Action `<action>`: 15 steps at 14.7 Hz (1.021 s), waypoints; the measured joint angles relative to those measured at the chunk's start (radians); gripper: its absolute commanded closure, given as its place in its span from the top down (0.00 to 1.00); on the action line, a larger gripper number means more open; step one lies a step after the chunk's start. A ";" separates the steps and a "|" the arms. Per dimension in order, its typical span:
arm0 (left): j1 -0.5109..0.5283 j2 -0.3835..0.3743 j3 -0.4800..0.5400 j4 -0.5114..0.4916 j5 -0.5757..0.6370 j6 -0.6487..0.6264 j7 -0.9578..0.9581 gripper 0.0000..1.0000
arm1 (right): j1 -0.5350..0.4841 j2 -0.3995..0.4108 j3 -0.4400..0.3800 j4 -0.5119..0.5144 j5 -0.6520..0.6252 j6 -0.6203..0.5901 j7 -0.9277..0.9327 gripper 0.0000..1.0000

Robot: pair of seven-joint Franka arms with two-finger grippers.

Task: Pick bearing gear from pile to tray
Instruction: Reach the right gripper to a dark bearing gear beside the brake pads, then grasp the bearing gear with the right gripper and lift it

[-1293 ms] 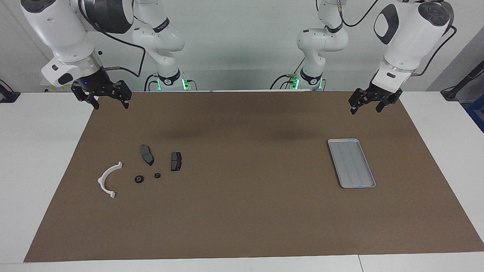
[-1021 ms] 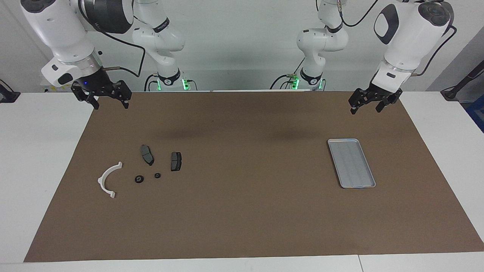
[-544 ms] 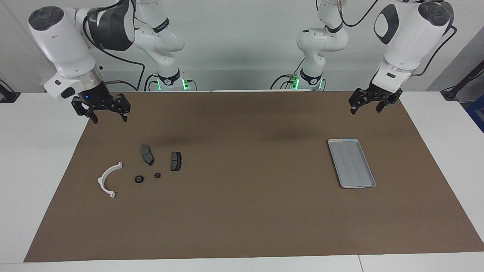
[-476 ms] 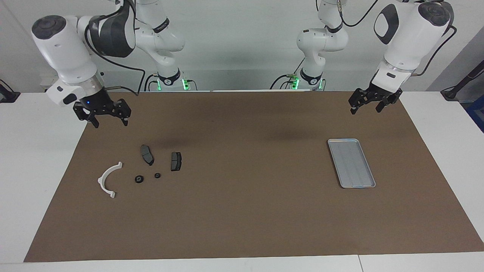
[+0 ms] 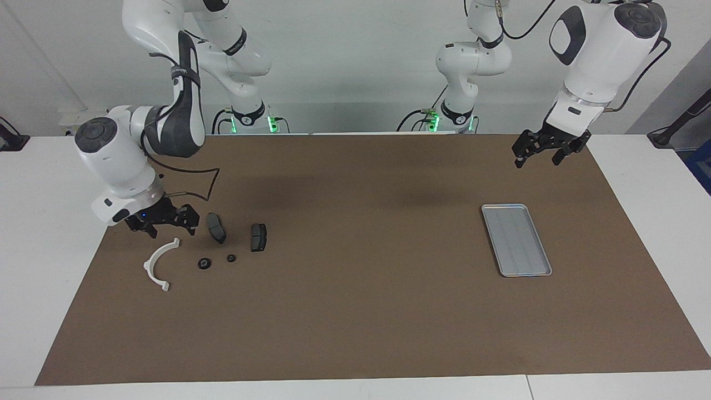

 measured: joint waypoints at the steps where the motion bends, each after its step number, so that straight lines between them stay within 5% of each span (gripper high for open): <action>1: 0.000 0.000 0.000 0.000 0.000 0.000 0.000 1.00 | 0.003 0.017 0.001 0.000 0.000 0.022 0.000 1.00; 15: 0.000 0.000 0.000 0.000 0.000 0.000 0.000 1.00 | 0.045 0.152 0.005 0.002 0.000 0.148 0.005 1.00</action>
